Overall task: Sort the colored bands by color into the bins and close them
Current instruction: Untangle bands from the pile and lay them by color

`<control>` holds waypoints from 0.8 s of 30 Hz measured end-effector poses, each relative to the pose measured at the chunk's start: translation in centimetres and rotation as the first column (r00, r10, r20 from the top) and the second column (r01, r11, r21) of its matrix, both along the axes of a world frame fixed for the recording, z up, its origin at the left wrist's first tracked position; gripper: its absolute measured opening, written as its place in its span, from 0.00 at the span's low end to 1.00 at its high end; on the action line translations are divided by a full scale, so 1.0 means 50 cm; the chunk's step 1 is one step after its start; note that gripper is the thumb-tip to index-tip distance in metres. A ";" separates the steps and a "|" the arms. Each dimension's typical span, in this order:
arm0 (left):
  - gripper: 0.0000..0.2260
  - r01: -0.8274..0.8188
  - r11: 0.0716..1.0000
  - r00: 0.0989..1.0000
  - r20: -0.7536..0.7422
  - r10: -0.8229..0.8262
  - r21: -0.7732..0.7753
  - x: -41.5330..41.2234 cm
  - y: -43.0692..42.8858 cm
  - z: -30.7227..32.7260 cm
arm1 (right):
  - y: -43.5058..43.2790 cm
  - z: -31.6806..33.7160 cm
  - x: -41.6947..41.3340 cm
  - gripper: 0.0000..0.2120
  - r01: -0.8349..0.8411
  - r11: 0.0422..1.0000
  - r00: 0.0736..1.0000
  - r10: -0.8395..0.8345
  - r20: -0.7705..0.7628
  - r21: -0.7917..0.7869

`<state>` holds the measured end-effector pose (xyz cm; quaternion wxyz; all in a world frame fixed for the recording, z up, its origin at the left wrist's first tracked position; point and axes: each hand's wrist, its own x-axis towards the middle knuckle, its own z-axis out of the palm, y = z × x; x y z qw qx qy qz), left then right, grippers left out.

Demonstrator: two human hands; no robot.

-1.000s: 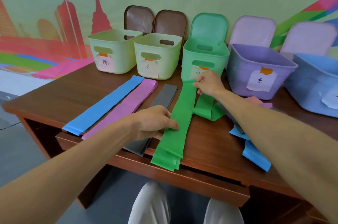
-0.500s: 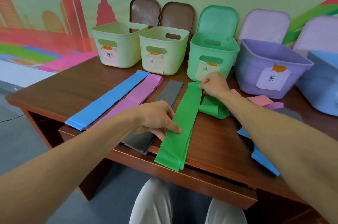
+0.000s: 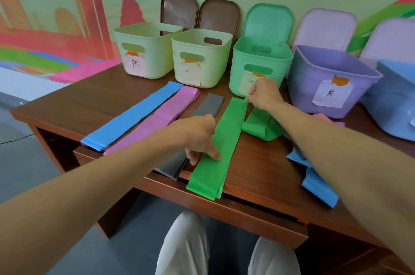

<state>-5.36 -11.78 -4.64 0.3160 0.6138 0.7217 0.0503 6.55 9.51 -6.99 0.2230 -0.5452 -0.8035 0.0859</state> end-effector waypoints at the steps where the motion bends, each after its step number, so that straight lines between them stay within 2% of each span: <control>1: 0.26 0.027 1.000 0.997 -0.078 -0.026 0.012 -0.001 -0.001 0.002 | -0.001 0.009 0.008 0.13 -0.022 1.000 1.000 0.022 0.017 0.008; 3: 0.26 0.067 0.996 0.979 -0.197 -0.055 0.058 -0.003 -0.001 0.004 | -0.004 0.026 0.029 0.10 -0.065 0.998 0.997 0.065 0.045 -0.003; 5: 0.25 0.105 0.986 0.972 -0.221 -0.075 0.128 -0.002 0.008 0.003 | -0.003 0.036 0.056 0.09 -0.082 0.996 0.995 0.084 0.061 -0.035; 9: 0.11 0.109 0.923 0.994 -0.037 -0.102 0.368 0.015 0.045 -0.010 | 0.000 0.038 0.107 0.10 -0.061 0.992 0.993 0.072 0.095 -0.108; 12: 0.06 0.072 0.873 0.993 0.051 -0.111 0.483 0.036 0.076 -0.020 | 0.003 0.029 0.132 0.12 -0.056 0.989 0.994 0.068 0.085 -0.136; 17: 0.04 0.019 0.842 0.987 0.122 -0.101 0.539 0.054 0.136 -0.029 | 0.020 0.012 0.142 0.16 -0.079 0.986 0.992 0.092 0.087 -0.146; 21: 0.04 -0.002 0.818 0.984 0.146 -0.100 0.575 0.057 0.170 -0.040 | 0.031 -0.012 0.137 0.12 -0.110 0.986 0.974 0.133 0.184 -0.128; 24: 0.03 0.001 0.798 0.984 0.140 -0.107 0.603 0.053 0.187 -0.042 | 0.029 -0.013 0.124 0.05 -0.144 0.984 0.969 0.162 0.187 -0.108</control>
